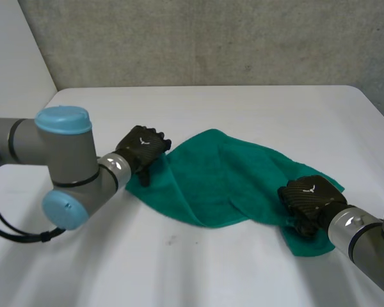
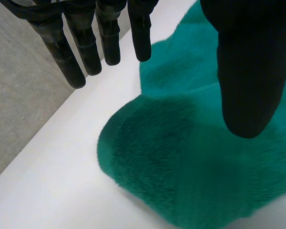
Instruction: Fold the towel.
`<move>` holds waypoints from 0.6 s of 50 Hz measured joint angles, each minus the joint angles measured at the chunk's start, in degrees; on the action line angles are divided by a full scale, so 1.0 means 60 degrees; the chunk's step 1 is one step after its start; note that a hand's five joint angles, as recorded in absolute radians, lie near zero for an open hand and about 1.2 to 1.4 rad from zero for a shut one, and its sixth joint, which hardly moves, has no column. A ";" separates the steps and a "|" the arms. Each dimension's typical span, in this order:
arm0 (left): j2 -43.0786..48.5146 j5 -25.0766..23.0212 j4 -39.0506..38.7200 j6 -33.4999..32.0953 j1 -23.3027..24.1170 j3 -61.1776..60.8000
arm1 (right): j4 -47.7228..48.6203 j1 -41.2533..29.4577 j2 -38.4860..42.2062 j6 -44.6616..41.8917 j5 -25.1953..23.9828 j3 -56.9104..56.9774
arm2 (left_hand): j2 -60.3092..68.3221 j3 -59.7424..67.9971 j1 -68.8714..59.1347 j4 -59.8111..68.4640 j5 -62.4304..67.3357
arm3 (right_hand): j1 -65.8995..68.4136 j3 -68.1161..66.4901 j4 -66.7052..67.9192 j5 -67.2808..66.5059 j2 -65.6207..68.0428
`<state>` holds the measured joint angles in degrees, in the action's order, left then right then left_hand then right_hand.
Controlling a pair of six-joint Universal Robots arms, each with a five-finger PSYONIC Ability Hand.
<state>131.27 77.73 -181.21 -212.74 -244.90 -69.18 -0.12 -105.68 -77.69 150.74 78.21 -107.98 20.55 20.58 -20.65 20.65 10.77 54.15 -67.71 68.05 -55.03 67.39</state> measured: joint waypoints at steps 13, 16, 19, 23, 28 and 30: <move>0.1299 0.0324 0.0393 -0.1212 0.0127 0.1791 | 0.0187 0.0035 0.0016 -0.0001 0.0020 -0.0179 | 0.0377 0.0352 -0.0272 0.0365 0.0385 | 0.0000 0.0000 0.0000 -0.0001 0.0000; 0.1526 0.0432 0.0467 -0.1522 0.0170 0.1981 | 0.0197 0.0053 0.0015 -0.0001 0.0018 -0.0205 | 0.0758 0.0742 -0.0743 0.0748 0.0747 | 0.0000 0.0002 0.0000 -0.0001 0.0000; 0.1694 0.0543 0.0619 -0.1772 0.0194 0.2129 | 0.0223 0.0062 0.0014 -0.0001 0.0017 -0.0221 | 0.1194 0.1200 -0.1242 0.1216 0.1187 | 0.0000 0.0000 0.0000 -0.0001 0.0000; 0.1819 0.0615 0.0856 -0.1934 0.0202 0.2261 | 0.0260 0.0072 0.0014 -0.0006 0.0016 -0.0227 | 0.1518 0.1521 -0.1576 0.1539 0.1496 | 0.0000 0.0000 0.0000 -0.0001 0.0000; 0.1863 0.0636 0.1070 -0.1981 0.0199 0.2365 | 0.0284 0.0078 0.0014 -0.0022 0.0016 -0.0228 | 0.2679 0.2601 -0.2768 0.2618 0.2523 | 0.0000 0.0000 0.0000 -0.0001 0.0000; 0.1855 0.0635 0.1117 -0.1979 0.0198 0.2389 | 0.0286 0.0079 0.0013 -0.0026 0.0016 -0.0227 | 0.4392 0.4330 -0.4473 0.4337 0.4217 | 0.0000 0.0000 0.0002 -0.0001 0.0000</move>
<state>142.39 81.54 -174.50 -224.61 -243.71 -54.85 1.59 -105.21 -77.61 150.58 78.31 -109.35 46.91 46.56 -47.49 46.68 36.07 54.15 -67.71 68.06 -55.03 67.39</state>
